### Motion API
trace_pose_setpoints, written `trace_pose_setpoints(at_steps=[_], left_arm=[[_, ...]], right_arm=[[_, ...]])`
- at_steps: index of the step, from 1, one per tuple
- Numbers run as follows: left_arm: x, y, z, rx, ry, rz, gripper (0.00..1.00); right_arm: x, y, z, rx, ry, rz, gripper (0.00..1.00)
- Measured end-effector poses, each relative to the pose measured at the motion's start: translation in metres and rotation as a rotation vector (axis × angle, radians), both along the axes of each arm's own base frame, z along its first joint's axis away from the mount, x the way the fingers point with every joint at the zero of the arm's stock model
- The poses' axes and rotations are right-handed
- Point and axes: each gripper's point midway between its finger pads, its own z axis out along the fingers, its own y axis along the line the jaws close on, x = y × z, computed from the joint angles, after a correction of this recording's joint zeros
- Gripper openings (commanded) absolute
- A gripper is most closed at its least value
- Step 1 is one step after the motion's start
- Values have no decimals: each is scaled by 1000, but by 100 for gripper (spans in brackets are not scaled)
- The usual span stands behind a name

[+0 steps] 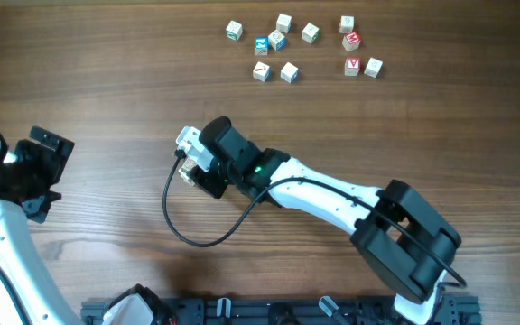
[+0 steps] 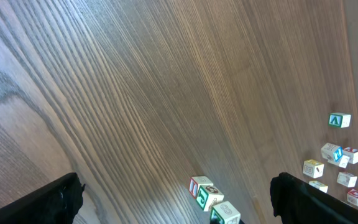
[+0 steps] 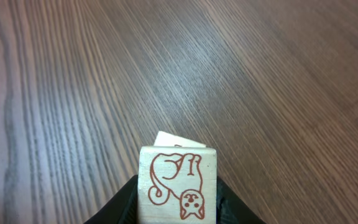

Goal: Form a tower

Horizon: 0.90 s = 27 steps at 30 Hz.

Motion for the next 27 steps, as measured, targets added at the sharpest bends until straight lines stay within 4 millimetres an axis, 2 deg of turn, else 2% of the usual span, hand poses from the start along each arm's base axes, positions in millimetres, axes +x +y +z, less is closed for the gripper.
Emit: trace_pose_setpoints(at_steps=[2, 9, 12, 14, 16, 19, 22, 24, 26, 27], left_arm=[[0, 0, 0, 0, -1, 0, 100], [0, 0, 0, 0, -1, 0, 100], [1, 1, 1, 3, -5, 0, 100], [1, 1, 1, 4, -6, 0, 100], [1, 1, 1, 4, -6, 0, 100], [1, 1, 1, 4, -6, 0, 100], [1, 1, 1, 4, -5, -1, 100], [2, -2, 1, 7, -9, -34, 100], [8, -11, 3, 11, -27, -117, 100], [17, -27, 5, 17, -50, -230, 100]], right_arm=[[1, 1, -4, -2, 1, 0, 33], [5, 6, 2, 29, -23, -4, 42], [5, 7, -1, 26, -21, -3, 58], [5, 6, -4, 22, -14, -7, 83], [6, 6, -6, 18, -13, -9, 100], [7, 7, -2, 16, -3, -22, 100], [10, 8, 14, 41, 8, -49, 100], [10, -5, 37, 48, 27, -82, 100], [16, -29, 71, 67, 44, -148, 100], [31, -62, 105, 105, 53, -247, 100]])
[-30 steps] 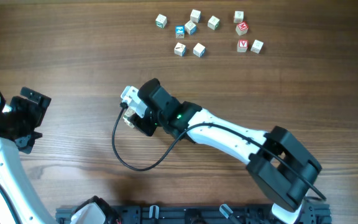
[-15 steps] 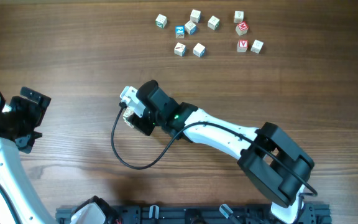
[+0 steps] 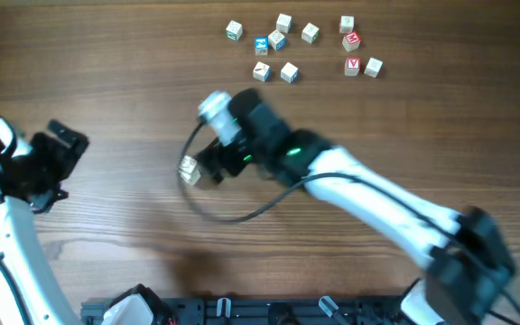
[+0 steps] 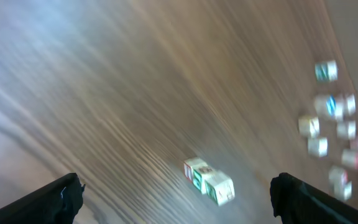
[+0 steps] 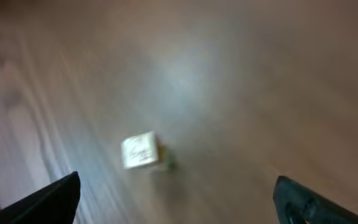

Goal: Form a tower

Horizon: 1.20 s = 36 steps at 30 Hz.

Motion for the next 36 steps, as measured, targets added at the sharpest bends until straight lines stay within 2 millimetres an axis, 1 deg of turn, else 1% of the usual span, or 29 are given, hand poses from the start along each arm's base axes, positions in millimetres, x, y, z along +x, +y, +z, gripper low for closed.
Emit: trace_pose_setpoints(at_steps=[1, 2, 3, 5, 6, 8, 9, 10, 11, 13, 15, 19, 20, 21, 22, 25, 32, 36], left_arm=[[3, -8, 0, 1, -6, -43, 100], [6, -16, 1, 7, -9, -89, 100], [10, -30, 1, 2, -11, -146, 100], [11, -54, -1, -26, 6, -198, 100], [10, -63, -2, -49, 21, -189, 100], [12, -73, -2, -83, 34, -155, 100], [14, -81, -2, -98, 34, -148, 100], [17, -90, -2, -115, 35, -146, 100], [20, -97, -3, -129, 42, -144, 100], [25, -108, -10, -145, 65, -155, 100], [32, -124, -31, -168, 148, -180, 100], [38, -138, -72, -188, 300, -200, 100], [39, -145, -90, -194, 367, -210, 100], [38, -149, -101, -199, 410, -208, 100], [38, -151, -106, -200, 432, -198, 100], [36, -155, -112, -176, 465, -134, 100], [38, -152, -116, -138, 471, -60, 100], [52, -158, -123, -131, 439, -73, 100]], right_arm=[[8, -20, 8, -5, 32, -58, 100], [12, -45, 11, -23, 80, -127, 100], [21, -78, 11, -43, 130, -225, 100], [40, -143, -2, -84, 243, -440, 100], [41, -167, -10, -100, 307, -521, 100], [40, -196, -19, -118, 380, -623, 100], [40, -215, -23, -125, 423, -689, 100], [40, -225, -25, -127, 444, -722, 100], [40, -231, -27, -127, 458, -744, 100], [38, -235, -28, -131, 473, -758, 100], [37, -234, -29, -132, 475, -757, 100], [38, -236, -29, -140, 470, -767, 100], [38, -238, -30, -148, 464, -775, 100], [38, -239, -30, -153, 460, -780, 100], [39, -240, -30, -156, 458, -782, 100], [39, -242, -30, -163, 452, -788, 100], [39, -243, -30, -166, 450, -791, 100], [39, -243, -30, -172, 444, -780, 100]])
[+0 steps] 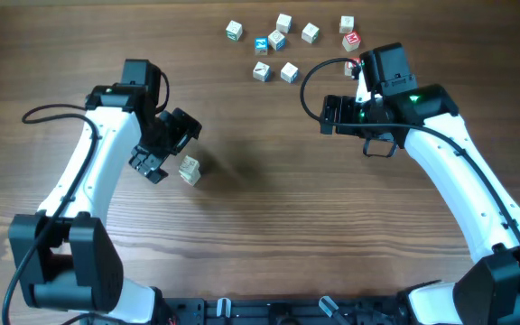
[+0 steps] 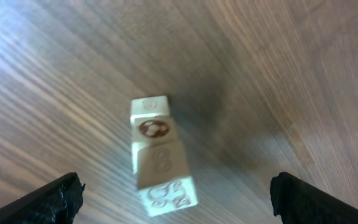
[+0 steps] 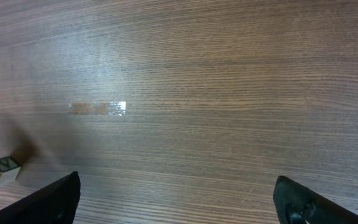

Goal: Form a tower

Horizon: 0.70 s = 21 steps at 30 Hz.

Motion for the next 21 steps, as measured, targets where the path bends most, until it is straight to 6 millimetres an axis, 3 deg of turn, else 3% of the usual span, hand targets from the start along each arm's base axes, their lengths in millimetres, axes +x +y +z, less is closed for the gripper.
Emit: trace_pose_setpoints(at_steps=[6, 13, 18, 21], left_arm=[[-8, -11, -3, 58, 21, -62, 100], [-19, -7, -6, 108, 59, -62, 100], [-23, -9, -32, 94, 57, -33, 100], [-19, -11, -37, 80, 39, -29, 100]], right_arm=[[0, 0, 0, -3, -1, 6, 100], [0, 0, 0, -9, -5, 22, 100], [0, 0, 0, -10, -4, 22, 100], [0, 0, 0, -9, -3, 23, 100]])
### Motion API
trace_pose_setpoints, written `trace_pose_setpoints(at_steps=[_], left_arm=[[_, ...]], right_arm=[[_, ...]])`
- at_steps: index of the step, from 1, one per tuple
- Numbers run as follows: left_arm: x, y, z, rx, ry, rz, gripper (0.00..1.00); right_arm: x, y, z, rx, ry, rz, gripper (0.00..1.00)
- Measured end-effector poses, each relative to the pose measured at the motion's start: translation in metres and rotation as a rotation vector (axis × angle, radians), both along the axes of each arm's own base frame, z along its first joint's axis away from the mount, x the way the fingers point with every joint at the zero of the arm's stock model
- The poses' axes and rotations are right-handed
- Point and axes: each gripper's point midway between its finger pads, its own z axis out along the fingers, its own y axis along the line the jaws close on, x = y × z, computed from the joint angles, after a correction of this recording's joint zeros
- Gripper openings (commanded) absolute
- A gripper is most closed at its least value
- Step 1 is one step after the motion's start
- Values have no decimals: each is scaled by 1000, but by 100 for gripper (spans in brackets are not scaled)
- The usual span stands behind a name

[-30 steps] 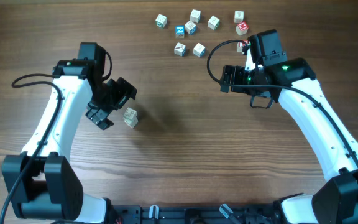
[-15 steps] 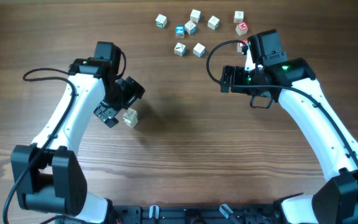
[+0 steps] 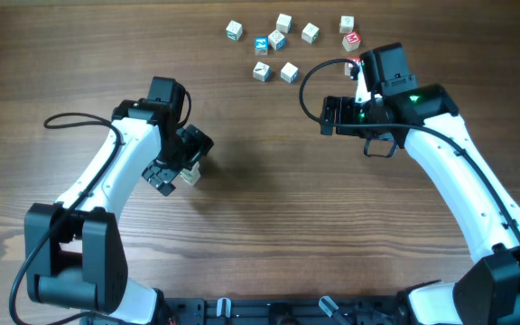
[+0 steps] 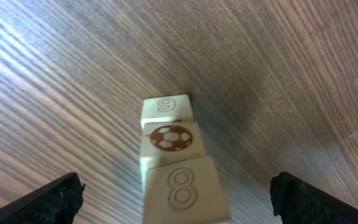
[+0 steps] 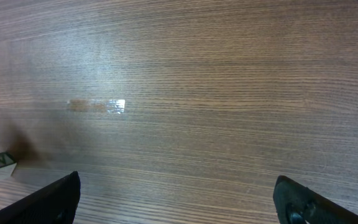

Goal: Form a tower

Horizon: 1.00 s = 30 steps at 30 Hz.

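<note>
A small tower of pale wooden blocks (image 3: 189, 171) stands left of the table's middle. In the left wrist view the tower (image 4: 169, 138) shows faces with a 9, a football and an 8. My left gripper (image 4: 176, 186) is open over it, one dark finger (image 4: 58, 199) on each side and well apart from the blocks. Seen from overhead, the left gripper (image 3: 181, 161) hovers right at the tower. My right gripper (image 3: 329, 116) is open and empty at the back right; in its own view the right gripper (image 5: 176, 183) faces bare wood.
Several loose letter blocks (image 3: 283, 41) lie scattered at the back, with red ones (image 3: 351, 40) behind the right arm. One block with a green V sits at the left edge of the right wrist view. A black rail (image 3: 269, 311) runs along the front edge.
My left gripper has come closer to the tower, which now fills more of its view and lies between the open fingers. The right arm has barely moved.
First my right gripper held a cat block on the stack while the left arm stood at the far left. Then the right gripper was open and off the stack. Later it was at the back right, with the left gripper open over the tower, now nearer still.
</note>
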Motion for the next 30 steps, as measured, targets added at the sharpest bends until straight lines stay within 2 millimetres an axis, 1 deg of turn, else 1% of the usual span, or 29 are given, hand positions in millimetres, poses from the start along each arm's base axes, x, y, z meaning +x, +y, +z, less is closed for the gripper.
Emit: trace_pose_setpoints(at_steps=[8, 11, 14, 15, 19, 23, 27, 30], left_arm=[[3, -1, -1, -3, -9, 0, 100], [0, 0, -11, 3, 24, 0, 100], [-4, -1, -24, 3, 72, 2, 89], [-4, -1, -26, 4, 78, 3, 88], [-5, -1, -28, 2, 85, 8, 77], [-5, -1, -28, 2, 84, 7, 71], [-4, -1, -28, 2, 84, 7, 67], [-4, -1, -28, 2, 84, 7, 61]], right_arm=[[0, 0, 0, 0, 0, 0, 100], [0, 0, 0, 0, 0, 0, 100], [0, 0, 0, 0, 0, 0, 100], [0, 0, 0, 0, 0, 0, 100], [0, 0, 0, 0, 0, 0, 100], [0, 0, 0, 0, 0, 0, 100], [0, 0, 0, 0, 0, 0, 100], [0, 0, 0, 0, 0, 0, 100]])
